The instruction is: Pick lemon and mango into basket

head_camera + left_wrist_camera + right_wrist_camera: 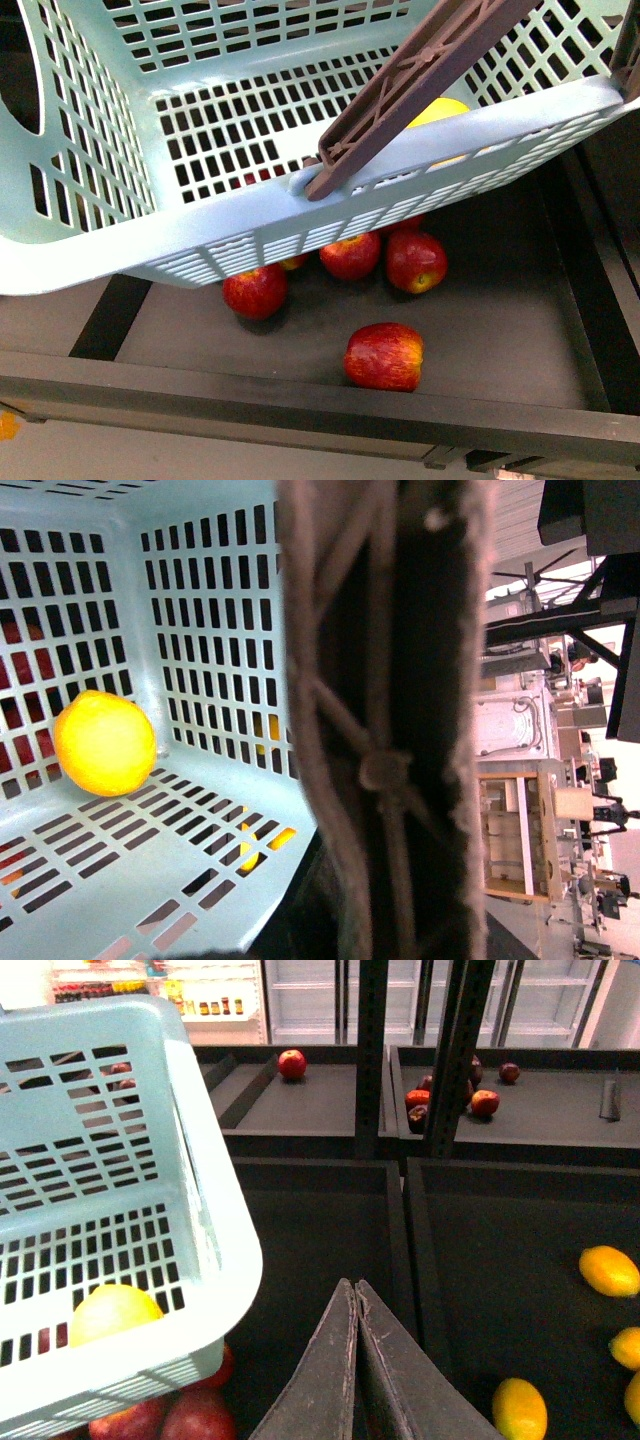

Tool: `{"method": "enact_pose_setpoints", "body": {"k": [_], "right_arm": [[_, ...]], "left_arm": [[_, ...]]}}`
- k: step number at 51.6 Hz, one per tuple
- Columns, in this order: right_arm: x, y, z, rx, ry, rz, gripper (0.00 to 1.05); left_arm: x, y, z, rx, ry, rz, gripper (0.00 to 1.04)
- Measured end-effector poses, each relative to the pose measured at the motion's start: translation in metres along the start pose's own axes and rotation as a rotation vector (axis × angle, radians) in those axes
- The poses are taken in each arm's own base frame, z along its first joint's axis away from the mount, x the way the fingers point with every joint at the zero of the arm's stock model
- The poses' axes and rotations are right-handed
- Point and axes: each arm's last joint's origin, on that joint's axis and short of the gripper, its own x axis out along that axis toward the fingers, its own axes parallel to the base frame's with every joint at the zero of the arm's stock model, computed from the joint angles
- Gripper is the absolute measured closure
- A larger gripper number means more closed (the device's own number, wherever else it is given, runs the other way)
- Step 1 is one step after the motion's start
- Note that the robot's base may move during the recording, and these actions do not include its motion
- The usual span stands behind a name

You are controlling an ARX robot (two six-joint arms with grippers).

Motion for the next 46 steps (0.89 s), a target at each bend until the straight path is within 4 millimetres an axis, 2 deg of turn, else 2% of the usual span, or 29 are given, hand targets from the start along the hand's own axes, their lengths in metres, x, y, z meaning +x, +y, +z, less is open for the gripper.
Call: {"method": "enact_pose_setpoints", "body": {"k": [23, 31, 38, 46], "right_arm": [[-0.030, 0.000, -0.019, -0.001, 0.002, 0.000, 1.02], [-0.032, 0.000, -0.019, -0.001, -0.005, 0.000, 0.78], [-0.032, 0.000, -0.019, -0.001, -0.005, 0.000, 0.48], [-0.032, 0.000, -0.019, -0.001, -0.005, 0.000, 0.22]], "left_arm": [[0.000, 0.000, 0.000, 0.000, 0.001, 0.000, 1.00], [0.000, 0.000, 0.000, 0.000, 0.001, -0.001, 1.00], [0.000, 0.000, 0.000, 0.000, 0.001, -0.001, 1.00], [0.000, 0.000, 0.000, 0.000, 0.001, -0.001, 1.00]]}}
